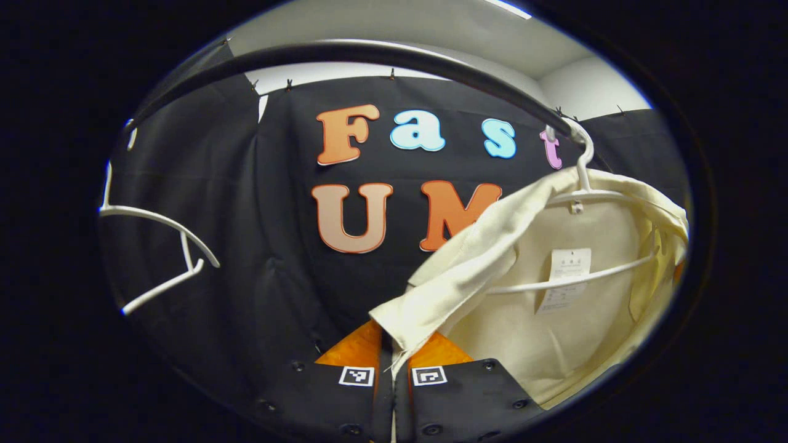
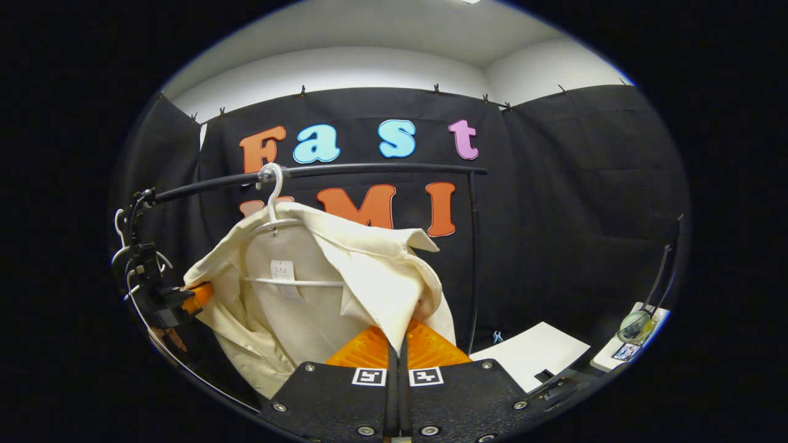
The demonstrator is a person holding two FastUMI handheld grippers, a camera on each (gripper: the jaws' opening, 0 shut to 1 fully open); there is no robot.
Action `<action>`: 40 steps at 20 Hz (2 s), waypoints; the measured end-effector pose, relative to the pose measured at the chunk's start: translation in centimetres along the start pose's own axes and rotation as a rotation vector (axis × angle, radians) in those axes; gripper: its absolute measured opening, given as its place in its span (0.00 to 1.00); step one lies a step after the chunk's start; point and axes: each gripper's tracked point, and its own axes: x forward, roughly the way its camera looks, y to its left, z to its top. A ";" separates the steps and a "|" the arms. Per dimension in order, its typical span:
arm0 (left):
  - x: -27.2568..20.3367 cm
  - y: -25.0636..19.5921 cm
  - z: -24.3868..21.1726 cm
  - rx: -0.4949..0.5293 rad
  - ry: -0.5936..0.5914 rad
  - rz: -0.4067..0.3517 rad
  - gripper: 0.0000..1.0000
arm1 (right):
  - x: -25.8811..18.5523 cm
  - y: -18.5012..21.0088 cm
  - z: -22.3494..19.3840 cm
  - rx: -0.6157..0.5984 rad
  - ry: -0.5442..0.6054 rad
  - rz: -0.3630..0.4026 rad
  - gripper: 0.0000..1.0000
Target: Grasp the clothes on the hanger with both hands and then place them into the laundry hamper below.
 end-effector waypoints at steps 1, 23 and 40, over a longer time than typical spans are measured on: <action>0.1 0.7 1.0 0.010 -0.022 0.019 0.08 | -0.2 -0.6 1.0 0.004 -0.018 -0.010 0.00; 0.5 5.6 4.0 0.190 -0.123 0.151 0.07 | 7.8 -4.3 0.6 0.055 0.052 0.156 0.00; -0.5 10.2 2.1 0.072 -0.068 0.271 0.07 | 15.7 -1.2 1.3 0.190 0.179 0.528 0.00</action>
